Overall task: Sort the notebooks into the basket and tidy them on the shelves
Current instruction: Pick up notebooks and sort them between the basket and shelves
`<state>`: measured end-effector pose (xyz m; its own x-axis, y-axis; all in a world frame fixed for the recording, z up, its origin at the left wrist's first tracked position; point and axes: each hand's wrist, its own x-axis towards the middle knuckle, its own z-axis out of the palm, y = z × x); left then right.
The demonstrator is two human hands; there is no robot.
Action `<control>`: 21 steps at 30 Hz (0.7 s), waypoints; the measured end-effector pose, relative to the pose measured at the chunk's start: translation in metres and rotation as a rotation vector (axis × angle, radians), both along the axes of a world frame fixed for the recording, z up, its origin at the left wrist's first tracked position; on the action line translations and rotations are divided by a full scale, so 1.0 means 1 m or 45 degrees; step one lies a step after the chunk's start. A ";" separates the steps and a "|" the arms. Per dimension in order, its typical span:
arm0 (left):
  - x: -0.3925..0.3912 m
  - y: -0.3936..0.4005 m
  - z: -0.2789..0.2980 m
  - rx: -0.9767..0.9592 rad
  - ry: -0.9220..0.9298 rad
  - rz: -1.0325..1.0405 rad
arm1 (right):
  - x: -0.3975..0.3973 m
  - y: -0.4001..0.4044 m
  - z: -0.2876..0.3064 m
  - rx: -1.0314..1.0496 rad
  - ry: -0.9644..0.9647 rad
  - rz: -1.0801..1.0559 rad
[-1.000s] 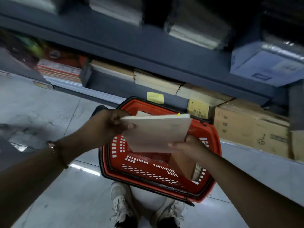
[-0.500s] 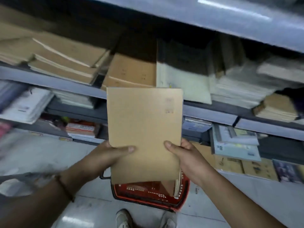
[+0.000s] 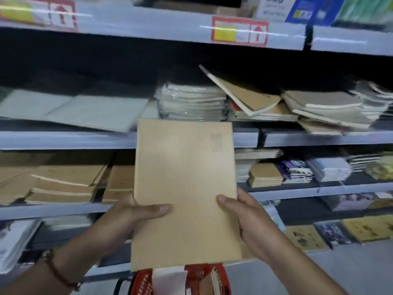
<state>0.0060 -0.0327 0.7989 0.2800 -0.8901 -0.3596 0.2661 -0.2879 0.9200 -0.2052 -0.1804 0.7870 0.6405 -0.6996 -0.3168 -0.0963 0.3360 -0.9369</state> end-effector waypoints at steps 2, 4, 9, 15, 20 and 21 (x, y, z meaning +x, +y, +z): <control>-0.019 -0.015 0.019 -0.054 0.040 0.000 | -0.020 -0.007 0.020 -0.032 -0.023 -0.053; -0.042 -0.031 0.037 -0.111 0.051 0.023 | -0.043 -0.016 0.039 -0.071 -0.049 -0.106; -0.097 -0.088 0.079 -0.237 -0.028 0.057 | -0.102 -0.052 0.087 -0.190 -0.109 -0.151; -0.155 -0.179 0.119 -0.172 0.108 0.105 | -0.153 -0.132 0.140 -0.289 -0.102 -0.256; -0.176 -0.235 0.141 -0.175 0.231 0.204 | -0.156 -0.217 0.161 -0.243 -0.096 -0.267; -0.177 -0.244 0.144 -0.208 0.262 0.239 | -0.152 -0.233 0.164 -0.197 -0.090 -0.247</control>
<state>-0.1710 -0.2765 0.9432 0.3814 -0.8802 -0.2823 0.4856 -0.0690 0.8714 -0.3573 -0.4136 0.9512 0.5061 -0.8484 -0.1554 0.0237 0.1938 -0.9807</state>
